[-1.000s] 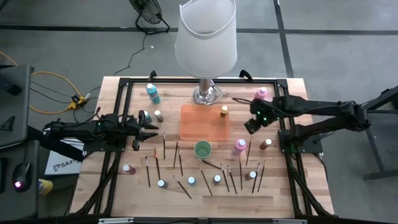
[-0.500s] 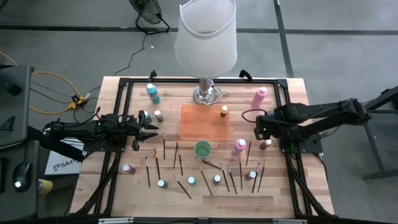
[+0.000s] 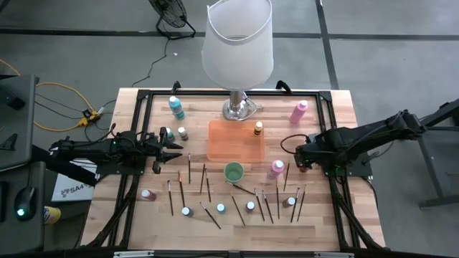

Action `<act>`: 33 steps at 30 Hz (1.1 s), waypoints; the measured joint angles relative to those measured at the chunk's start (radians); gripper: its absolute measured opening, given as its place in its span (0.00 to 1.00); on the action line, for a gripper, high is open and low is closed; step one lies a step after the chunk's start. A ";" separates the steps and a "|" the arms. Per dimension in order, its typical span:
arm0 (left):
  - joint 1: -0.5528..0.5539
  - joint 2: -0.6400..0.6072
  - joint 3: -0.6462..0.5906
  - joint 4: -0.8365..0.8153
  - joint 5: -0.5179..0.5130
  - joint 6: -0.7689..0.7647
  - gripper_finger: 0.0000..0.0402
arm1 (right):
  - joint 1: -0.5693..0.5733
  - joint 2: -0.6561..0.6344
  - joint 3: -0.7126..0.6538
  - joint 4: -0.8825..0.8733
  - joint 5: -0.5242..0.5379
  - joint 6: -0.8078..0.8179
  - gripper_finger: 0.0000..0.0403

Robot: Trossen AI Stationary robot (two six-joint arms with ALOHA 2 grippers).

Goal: Pick & Place Paint Supplies
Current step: Put the small brown paint bottle into the orange bin

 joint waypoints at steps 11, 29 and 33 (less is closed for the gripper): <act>0.000 0.000 0.000 0.000 0.000 0.000 0.31 | -0.038 0.040 -0.050 0.051 -0.046 0.065 0.60; 0.000 0.000 0.000 0.000 0.000 0.000 0.31 | -0.065 0.060 -0.050 0.069 -0.065 0.088 0.38; 0.000 0.000 0.000 0.000 0.000 0.000 0.31 | -0.065 0.060 -0.049 0.069 -0.074 0.088 0.31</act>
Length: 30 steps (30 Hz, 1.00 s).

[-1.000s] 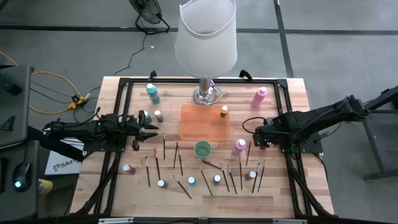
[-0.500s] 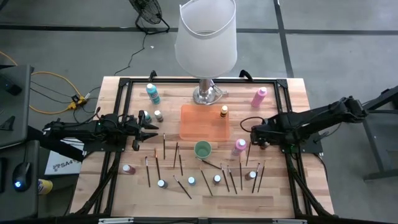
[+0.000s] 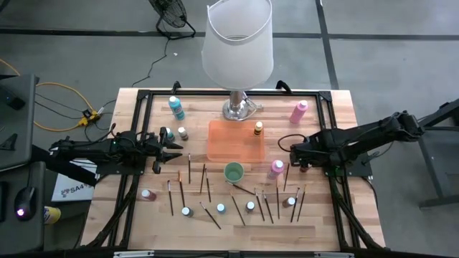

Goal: Pick & Place Paint Supplies
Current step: Put the small brown paint bottle into the orange bin

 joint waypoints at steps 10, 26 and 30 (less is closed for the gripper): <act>0.000 0.000 0.000 0.000 0.000 0.000 0.31 | 0.000 -0.013 0.002 0.021 -0.009 -0.034 0.31; 0.000 0.000 0.000 0.000 0.000 0.000 0.31 | -0.132 -0.036 0.238 0.002 0.058 -0.290 0.29; 0.000 0.000 0.000 0.000 0.000 0.000 0.31 | -0.196 -0.006 0.318 0.002 0.052 -0.462 0.28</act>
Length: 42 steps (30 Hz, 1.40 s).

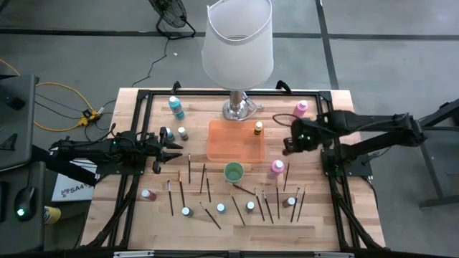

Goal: Pick & Place Paint Supplies
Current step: Put the small brown paint bottle into the orange bin

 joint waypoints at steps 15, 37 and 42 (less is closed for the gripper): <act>0.000 0.000 0.000 0.000 0.000 0.000 0.31 | -0.148 0.389 0.359 0.003 -0.040 -0.508 0.28; 0.000 0.000 0.000 0.000 0.000 0.000 0.31 | -0.184 0.611 0.432 0.035 0.024 -0.412 0.13; 0.000 0.000 0.000 0.000 0.000 0.000 0.31 | -0.172 0.607 0.432 0.092 -0.028 -0.551 0.13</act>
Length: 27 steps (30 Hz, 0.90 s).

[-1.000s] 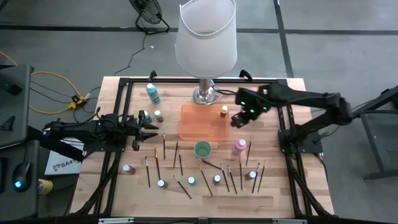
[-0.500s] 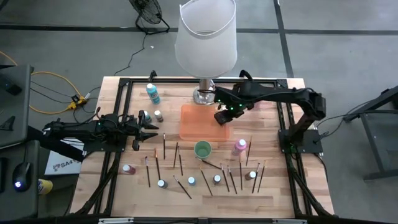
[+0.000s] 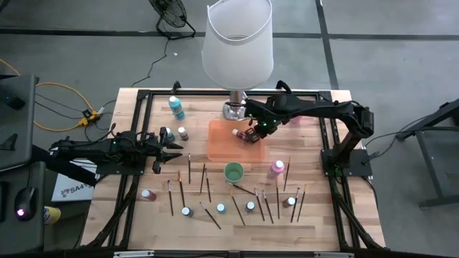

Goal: Pick & Place Paint Supplies
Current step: Put the small brown paint bottle into the orange bin

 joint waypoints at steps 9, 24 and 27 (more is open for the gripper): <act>0.000 0.000 0.000 0.000 0.000 0.000 0.31 | 0.004 0.054 0.001 0.282 -0.056 -0.229 0.31; 0.000 0.000 0.000 0.000 0.000 0.000 0.31 | 0.039 0.215 0.000 0.347 0.177 -0.426 0.57; 0.000 0.000 0.000 0.000 0.000 0.000 0.31 | 0.040 0.247 0.000 0.345 0.174 -0.371 0.56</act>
